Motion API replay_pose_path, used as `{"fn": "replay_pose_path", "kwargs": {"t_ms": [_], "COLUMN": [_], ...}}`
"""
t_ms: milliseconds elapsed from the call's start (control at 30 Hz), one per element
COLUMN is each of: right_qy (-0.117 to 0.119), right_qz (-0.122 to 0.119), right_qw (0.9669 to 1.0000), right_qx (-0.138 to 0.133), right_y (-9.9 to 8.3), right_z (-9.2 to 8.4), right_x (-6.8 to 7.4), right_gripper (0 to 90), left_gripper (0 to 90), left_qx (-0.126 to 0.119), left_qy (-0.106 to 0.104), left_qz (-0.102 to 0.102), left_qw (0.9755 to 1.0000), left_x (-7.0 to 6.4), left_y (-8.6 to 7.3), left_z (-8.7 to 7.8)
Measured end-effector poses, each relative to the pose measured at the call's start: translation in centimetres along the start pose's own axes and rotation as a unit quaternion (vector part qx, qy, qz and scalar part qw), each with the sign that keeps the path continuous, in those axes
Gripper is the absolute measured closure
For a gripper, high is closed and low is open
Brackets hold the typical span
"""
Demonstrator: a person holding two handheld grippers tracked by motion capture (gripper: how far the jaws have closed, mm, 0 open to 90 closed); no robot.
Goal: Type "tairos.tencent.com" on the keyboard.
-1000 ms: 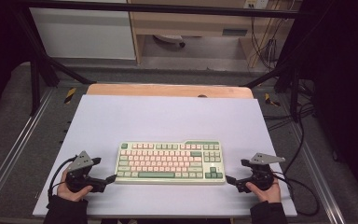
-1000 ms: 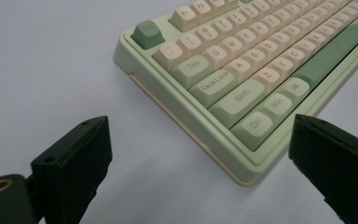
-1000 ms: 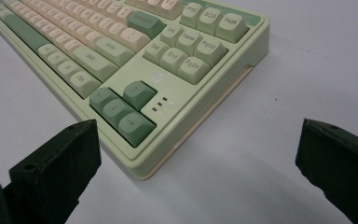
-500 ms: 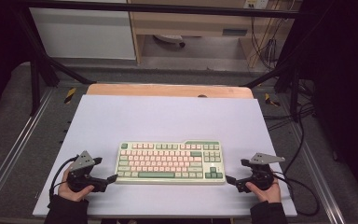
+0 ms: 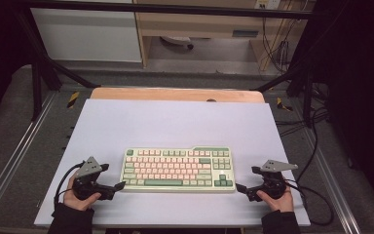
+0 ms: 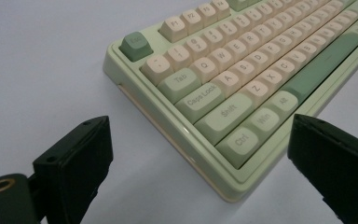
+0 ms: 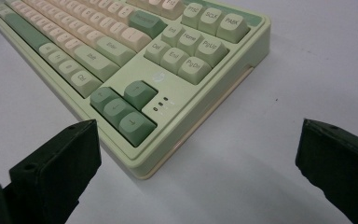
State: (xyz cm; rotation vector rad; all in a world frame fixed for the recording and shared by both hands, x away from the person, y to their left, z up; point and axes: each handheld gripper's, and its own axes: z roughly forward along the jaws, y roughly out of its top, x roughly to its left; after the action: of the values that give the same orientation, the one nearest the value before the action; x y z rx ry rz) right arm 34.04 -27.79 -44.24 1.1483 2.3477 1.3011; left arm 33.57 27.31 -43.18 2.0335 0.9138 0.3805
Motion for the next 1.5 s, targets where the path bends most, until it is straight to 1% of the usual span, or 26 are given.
{"fn": "replay_pose_path", "kwargs": {"t_ms": [167,300,400,533,733,800,833,867,967,1000,1067,1133,1267,1400,1433,1500], "right_qy": [0.002,-0.001,0.0,0.0,0.0,0.0,0.0,0.001,0.001,0.001,0.001,0.001,0.002,0.001,0.001,0.002], "right_qz": [0.002,0.0,0.0,-0.001,0.0,0.0,0.0,0.001,-0.001,-0.001,-0.001,-0.001,-0.002,-0.001,-0.001,-0.001], "right_qw": [1.0,1.0,1.0,1.0,1.0,1.0,1.0,1.0,1.0,1.0,1.0,1.0,1.0,1.0,1.0,1.0], "right_qx": [0.002,0.004,0.004,0.004,0.002,0.003,0.003,0.002,0.004,0.003,0.003,0.003,0.006,0.006,0.006,0.006], "right_y": [0.0,0.0,0.0,0.0,0.0,0.0,0.0,0.0,0.0,0.0,0.0,0.0,0.0,0.0,0.0,0.0], "right_z": [0.1,0.2,0.2,0.1,0.1,0.1,0.1,0.1,0.2,0.2,0.2,0.2,0.2,0.2,0.2,0.2], "right_x": [0.1,0.1,0.1,0.0,0.1,0.1,0.1,0.1,0.1,0.1,0.1,0.1,0.1,0.1,0.1,0.1], "right_gripper": [0.6,0.6,0.5,0.5,0.6,0.5,0.5,0.6,0.5,0.5,0.5,0.5,0.5,0.6,0.6,0.5], "left_gripper": [7.0,7.4,9.1,10.8,14.9,17.8,17.8,20.6,22.9,24.9,25.7,29.2,32.5,40.0,40.0,43.1], "left_qx": [0.0,0.001,0.004,0.001,-0.003,-0.003,-0.005,-0.006,-0.004,-0.003,0.002,0.001,0.002,0.0,0.0,0.003], "left_qy": [-0.001,-0.001,0.001,0.001,0.003,0.002,0.001,0.001,-0.001,-0.002,-0.001,0.0,-0.001,0.0,-0.001,-0.001], "left_qz": [0.0,0.003,0.003,0.007,0.007,0.007,0.006,0.004,0.003,0.004,0.007,0.007,0.008,0.004,0.004,0.004], "left_qw": [1.0,1.0,1.0,1.0,1.0,1.0,1.0,1.0,1.0,1.0,1.0,1.0,1.0,1.0,1.0,1.0], "left_x": [-0.5,-0.9,-1.2,-1.7,-2.3,-2.5,-2.6,-2.7,-3.1,-3.2,-3.4,-3.7,-4.2,-4.5,-4.6,-4.9], "left_y": [0.4,0.9,1.2,1.7,2.5,2.7,2.8,2.9,3.2,3.3,3.4,3.6,4.2,4.8,5.0,5.2], "left_z": [0.1,0.2,0.2,0.3,0.5,0.6,0.7,0.7,1.0,1.2,1.4,1.7,2.2,2.6,2.8,3.1]}}
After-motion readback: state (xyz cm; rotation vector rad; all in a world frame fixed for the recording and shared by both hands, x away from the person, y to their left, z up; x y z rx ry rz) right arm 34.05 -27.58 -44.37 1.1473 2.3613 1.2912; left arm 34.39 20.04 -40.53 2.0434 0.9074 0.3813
